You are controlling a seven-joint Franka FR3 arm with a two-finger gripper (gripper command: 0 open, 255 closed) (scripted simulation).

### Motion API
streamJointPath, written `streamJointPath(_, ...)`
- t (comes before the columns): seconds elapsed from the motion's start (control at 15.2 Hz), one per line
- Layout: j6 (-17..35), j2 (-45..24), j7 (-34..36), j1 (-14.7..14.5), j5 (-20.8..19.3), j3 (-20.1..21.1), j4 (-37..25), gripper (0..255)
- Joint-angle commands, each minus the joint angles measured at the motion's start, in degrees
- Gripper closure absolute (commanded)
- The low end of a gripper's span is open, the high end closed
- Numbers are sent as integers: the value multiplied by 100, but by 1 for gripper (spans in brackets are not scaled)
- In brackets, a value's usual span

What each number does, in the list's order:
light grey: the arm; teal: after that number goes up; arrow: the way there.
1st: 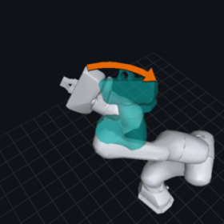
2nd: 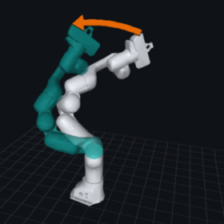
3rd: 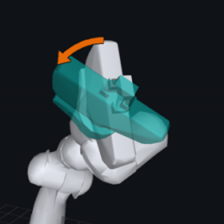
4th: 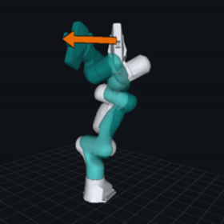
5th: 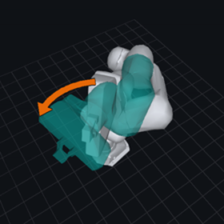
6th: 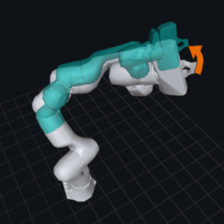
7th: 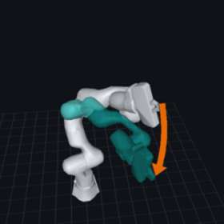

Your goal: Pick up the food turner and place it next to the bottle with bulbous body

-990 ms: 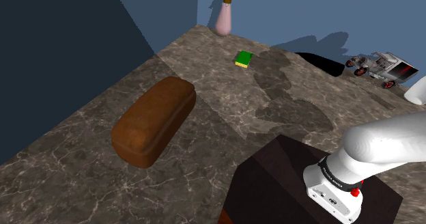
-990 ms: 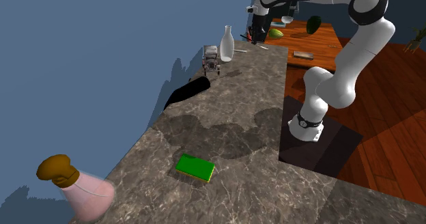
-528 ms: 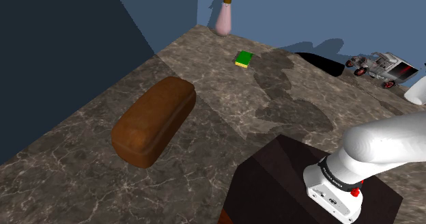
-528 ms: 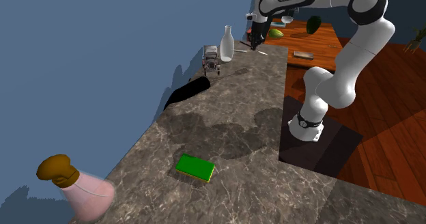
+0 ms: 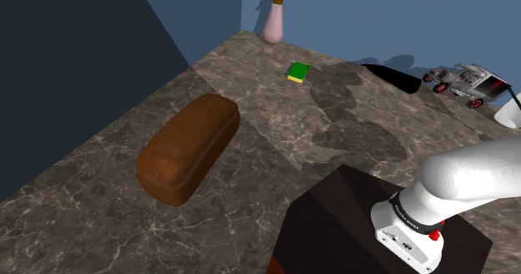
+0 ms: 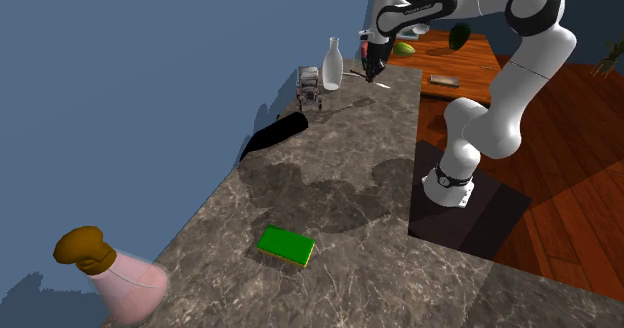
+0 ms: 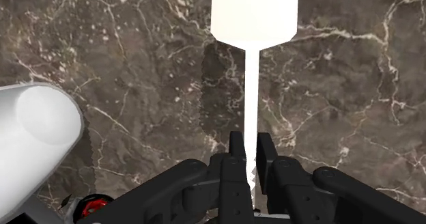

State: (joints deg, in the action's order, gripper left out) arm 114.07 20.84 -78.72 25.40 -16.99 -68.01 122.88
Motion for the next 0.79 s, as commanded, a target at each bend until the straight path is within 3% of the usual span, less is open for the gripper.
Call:
streamJointPath(0.0,161,-69,-43,-71,29,-129,91,255)
streamJointPath(0.73,1086,-538,-328,-710,311,-1044,601,255)
